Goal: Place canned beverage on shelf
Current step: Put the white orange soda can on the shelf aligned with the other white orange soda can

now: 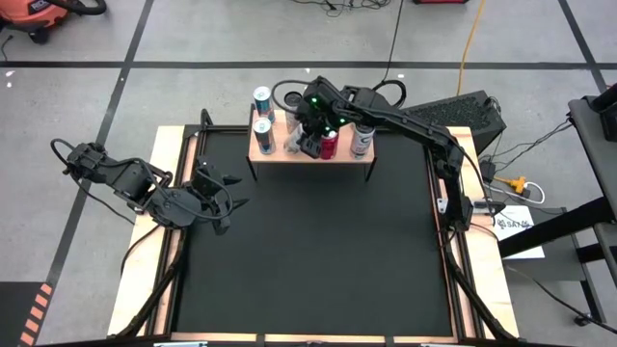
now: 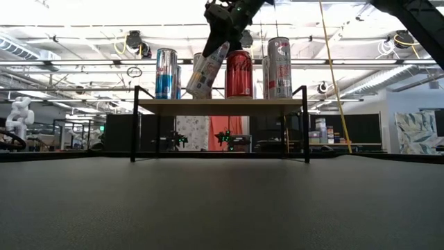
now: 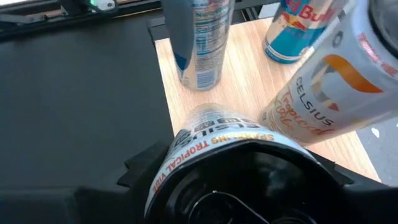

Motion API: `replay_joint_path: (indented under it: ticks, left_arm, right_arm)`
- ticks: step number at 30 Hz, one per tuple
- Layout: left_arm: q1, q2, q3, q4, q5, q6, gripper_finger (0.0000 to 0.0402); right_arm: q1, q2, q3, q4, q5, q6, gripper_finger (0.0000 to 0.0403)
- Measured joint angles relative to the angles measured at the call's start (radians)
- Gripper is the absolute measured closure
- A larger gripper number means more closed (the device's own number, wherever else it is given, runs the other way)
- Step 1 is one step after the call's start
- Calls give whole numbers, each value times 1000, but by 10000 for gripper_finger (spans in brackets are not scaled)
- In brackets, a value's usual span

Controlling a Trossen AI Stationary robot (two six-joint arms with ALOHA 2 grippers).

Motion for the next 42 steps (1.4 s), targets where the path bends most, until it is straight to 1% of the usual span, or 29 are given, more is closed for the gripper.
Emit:
replay_joint_path:
  ticks: [4, 11, 16, 19, 25, 28, 42]
  left_arm:
    - [0, 0, 0, 0, 0, -1, 139]
    - [0, 0, 0, 0, 0, -2, 139]
    - [0, 0, 0, 0, 0, -2, 139]
    - [0, 0, 0, 0, 0, -4, 139]
    - [0, 0, 0, 1, 0, -28, 139]
    - [0, 0, 0, 1, 7, -28, 139]
    - [0, 0, 0, 1, 15, -27, 139]
  right_arm:
    - [0, 0, 0, 0, -1, -9, 153]
    - [0, 0, 0, -2, -1, 87, 153]
    - [0, 0, 0, -8, -27, 68, 152]
    - [2, 0, 0, -8, -26, 59, 140]
    - [2, -2, 1, -2, -25, 55, 98]
    - [2, -3, 1, -2, -25, 48, 86]
    - [2, -3, 1, 72, -24, 49, 83]
